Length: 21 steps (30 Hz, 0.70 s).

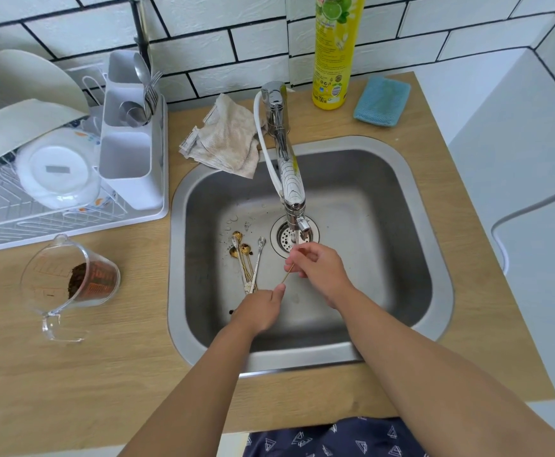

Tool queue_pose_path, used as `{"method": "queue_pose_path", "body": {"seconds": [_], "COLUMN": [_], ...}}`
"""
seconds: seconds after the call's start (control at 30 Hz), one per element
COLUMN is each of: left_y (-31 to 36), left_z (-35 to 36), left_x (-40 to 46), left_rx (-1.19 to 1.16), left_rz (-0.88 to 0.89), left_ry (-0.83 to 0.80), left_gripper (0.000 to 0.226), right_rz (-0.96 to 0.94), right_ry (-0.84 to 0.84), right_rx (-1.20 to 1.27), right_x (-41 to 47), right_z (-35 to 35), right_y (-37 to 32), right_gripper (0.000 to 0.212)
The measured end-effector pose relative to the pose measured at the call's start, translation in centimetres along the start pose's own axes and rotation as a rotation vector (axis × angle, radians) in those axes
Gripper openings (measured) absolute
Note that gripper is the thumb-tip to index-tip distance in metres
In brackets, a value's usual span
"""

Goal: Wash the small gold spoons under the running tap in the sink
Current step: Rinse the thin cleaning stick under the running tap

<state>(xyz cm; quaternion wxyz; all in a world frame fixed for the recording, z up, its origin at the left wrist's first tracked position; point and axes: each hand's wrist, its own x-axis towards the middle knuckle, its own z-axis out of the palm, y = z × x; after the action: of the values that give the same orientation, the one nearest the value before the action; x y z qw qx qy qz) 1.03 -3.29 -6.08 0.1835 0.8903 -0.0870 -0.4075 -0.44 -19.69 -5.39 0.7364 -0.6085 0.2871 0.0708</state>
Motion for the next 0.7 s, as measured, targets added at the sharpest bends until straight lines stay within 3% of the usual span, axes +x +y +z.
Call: {"method": "queue_pose_path", "body": {"seconds": [0.37, 0.47, 0.57, 0.7], "left_y": [0.2, 0.1, 0.0, 0.7], "left_z": [0.0, -0.1, -0.4, -0.8], "left_x": [0.2, 0.1, 0.0, -0.5], "left_rx": [-0.045, -0.084, -0.200, -0.466], "left_rz": [-0.003, -0.024, -0.048, -0.071], "left_ry": [0.013, -0.002, -0.019, -0.062], "left_gripper": [0.063, 0.068, 0.075, 0.067], "right_rz": [0.031, 0.060, 0.112, 0.164], "right_ry": [0.009, -0.057, -0.145, -0.160], "right_rx": [-0.062, -0.014, 0.156, 0.302], "right_x": [0.1, 0.0, -0.2, -0.2], "right_z": [0.3, 0.4, 0.3, 0.0], "right_y": [0.0, -0.1, -0.5, -1.0], "right_gripper": [0.022, 0.024, 0.021, 0.017]}}
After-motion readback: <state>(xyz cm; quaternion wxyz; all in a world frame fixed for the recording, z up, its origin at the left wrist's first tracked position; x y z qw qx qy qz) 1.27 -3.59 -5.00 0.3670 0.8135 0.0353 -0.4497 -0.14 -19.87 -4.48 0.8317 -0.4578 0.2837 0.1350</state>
